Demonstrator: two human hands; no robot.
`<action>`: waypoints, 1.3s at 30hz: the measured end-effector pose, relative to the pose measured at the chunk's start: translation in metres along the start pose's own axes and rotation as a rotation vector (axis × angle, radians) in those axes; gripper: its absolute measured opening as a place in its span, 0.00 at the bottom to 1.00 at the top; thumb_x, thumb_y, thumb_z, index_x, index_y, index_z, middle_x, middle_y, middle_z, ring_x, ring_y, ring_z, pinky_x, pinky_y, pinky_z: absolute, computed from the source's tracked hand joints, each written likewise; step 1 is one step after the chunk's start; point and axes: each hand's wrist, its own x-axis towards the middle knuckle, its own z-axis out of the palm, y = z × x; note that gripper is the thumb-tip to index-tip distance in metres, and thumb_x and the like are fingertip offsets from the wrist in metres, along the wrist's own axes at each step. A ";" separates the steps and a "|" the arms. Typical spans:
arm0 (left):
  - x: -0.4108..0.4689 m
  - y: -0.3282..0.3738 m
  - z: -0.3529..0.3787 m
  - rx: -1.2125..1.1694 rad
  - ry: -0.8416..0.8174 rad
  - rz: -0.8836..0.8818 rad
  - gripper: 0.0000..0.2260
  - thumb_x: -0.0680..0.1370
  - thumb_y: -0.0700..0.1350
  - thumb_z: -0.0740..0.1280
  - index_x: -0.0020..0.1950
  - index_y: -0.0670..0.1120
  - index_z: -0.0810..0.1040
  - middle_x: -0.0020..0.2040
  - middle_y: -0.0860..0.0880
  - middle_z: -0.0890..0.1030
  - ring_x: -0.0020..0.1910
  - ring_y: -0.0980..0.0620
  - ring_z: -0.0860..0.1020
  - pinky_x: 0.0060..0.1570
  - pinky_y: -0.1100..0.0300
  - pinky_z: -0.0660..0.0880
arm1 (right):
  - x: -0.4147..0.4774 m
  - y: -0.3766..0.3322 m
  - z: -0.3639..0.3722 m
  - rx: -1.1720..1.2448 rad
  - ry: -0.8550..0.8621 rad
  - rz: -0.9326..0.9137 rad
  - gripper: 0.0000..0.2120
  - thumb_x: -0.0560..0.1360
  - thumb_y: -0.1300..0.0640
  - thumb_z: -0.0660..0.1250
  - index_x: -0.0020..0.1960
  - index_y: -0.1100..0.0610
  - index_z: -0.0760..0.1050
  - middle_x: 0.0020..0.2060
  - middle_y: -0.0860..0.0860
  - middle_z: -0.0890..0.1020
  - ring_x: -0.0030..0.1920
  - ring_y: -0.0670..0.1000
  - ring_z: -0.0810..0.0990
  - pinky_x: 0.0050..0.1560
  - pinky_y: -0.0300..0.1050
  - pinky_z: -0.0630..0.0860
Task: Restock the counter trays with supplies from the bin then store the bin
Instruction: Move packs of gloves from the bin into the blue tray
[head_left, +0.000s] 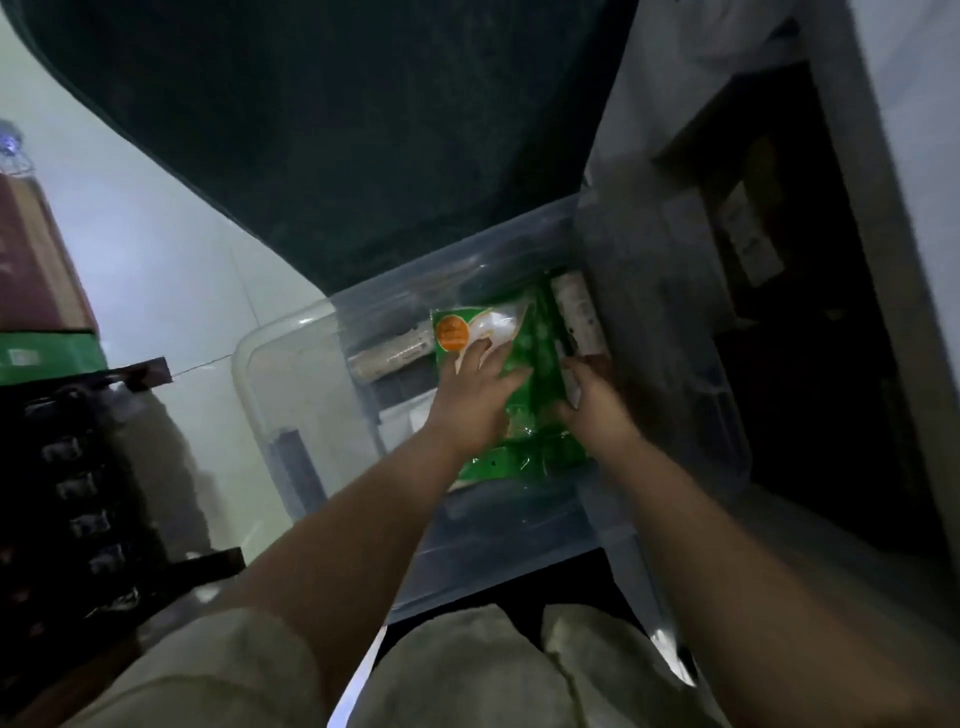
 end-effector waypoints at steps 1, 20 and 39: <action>0.012 -0.001 0.004 0.031 -0.011 0.031 0.32 0.70 0.42 0.70 0.72 0.56 0.64 0.77 0.46 0.58 0.75 0.41 0.52 0.68 0.38 0.53 | 0.006 0.004 0.006 -0.026 0.027 -0.008 0.23 0.68 0.62 0.71 0.62 0.60 0.73 0.56 0.63 0.75 0.57 0.65 0.73 0.57 0.59 0.72; -0.002 -0.075 -0.007 0.189 0.010 0.177 0.22 0.67 0.48 0.75 0.60 0.48 0.77 0.56 0.47 0.80 0.63 0.45 0.73 0.68 0.36 0.48 | 0.051 -0.007 0.041 0.064 0.070 0.185 0.33 0.70 0.58 0.72 0.71 0.56 0.62 0.66 0.59 0.71 0.64 0.61 0.70 0.62 0.55 0.71; -0.054 -0.078 -0.011 -0.028 0.125 -0.105 0.11 0.72 0.43 0.70 0.53 0.54 0.83 0.49 0.50 0.80 0.55 0.45 0.75 0.65 0.42 0.52 | 0.029 -0.039 0.073 0.415 0.017 0.253 0.26 0.66 0.64 0.73 0.62 0.57 0.68 0.56 0.59 0.77 0.56 0.60 0.77 0.56 0.52 0.76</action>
